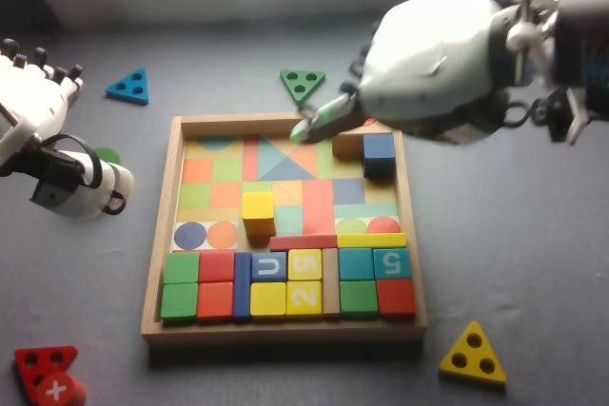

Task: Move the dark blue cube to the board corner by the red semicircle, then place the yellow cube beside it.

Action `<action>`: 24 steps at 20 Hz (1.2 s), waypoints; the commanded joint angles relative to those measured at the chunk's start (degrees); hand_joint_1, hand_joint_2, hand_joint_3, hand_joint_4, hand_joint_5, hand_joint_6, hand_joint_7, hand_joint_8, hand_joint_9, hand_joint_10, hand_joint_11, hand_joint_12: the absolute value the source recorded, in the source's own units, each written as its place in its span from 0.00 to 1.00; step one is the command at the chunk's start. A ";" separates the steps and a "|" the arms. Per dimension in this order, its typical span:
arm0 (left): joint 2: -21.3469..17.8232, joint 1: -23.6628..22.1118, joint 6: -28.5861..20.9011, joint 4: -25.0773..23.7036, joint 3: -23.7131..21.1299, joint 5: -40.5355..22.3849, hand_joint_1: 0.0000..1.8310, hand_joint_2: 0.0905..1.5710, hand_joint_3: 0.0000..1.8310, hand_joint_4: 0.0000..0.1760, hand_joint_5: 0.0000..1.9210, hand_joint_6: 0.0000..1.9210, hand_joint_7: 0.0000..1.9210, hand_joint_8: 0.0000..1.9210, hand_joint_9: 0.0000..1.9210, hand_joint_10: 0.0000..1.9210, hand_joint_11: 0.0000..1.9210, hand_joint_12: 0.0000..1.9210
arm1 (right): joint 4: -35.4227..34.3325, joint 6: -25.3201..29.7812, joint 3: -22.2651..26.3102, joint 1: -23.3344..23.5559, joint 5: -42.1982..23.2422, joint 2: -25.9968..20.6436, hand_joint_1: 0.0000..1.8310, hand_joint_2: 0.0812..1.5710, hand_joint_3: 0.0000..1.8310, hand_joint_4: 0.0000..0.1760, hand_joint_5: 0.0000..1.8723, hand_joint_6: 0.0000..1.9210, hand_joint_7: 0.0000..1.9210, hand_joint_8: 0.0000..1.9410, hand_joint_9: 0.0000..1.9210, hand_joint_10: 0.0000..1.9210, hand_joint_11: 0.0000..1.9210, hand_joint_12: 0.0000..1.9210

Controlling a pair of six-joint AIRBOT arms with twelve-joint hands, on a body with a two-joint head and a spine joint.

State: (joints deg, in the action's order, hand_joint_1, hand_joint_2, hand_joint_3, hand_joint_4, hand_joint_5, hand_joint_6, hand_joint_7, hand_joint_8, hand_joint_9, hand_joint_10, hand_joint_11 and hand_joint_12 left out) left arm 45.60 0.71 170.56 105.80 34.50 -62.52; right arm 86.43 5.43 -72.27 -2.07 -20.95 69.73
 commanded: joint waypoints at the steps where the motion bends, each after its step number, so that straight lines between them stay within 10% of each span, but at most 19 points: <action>1: -0.50 -0.53 0.13 -4.75 0.02 -1.57 0.00 0.79 0.00 0.00 0.02 0.00 0.02 0.00 0.01 0.00 0.02 0.01 | -1.53 -0.10 0.74 0.78 -1.12 -0.22 0.98 0.55 0.26 0.00 0.20 0.00 0.77 1.00 0.86 1.00 0.91 1.00; 24: -0.39 -0.56 -0.72 -4.88 0.30 -1.75 0.00 0.80 0.00 0.00 0.02 0.01 0.02 0.01 0.01 0.00 0.01 0.01 | 1.64 1.87 -4.29 -2.88 0.39 8.74 0.98 0.60 0.19 0.00 0.23 0.01 0.75 1.00 0.85 1.00 0.91 1.00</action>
State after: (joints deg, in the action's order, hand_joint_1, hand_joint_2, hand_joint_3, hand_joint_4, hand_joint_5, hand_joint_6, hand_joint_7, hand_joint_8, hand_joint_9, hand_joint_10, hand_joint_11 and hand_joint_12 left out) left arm 45.60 0.71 169.73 105.65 34.63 -62.67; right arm 89.60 7.68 -76.69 -5.19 -19.66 79.15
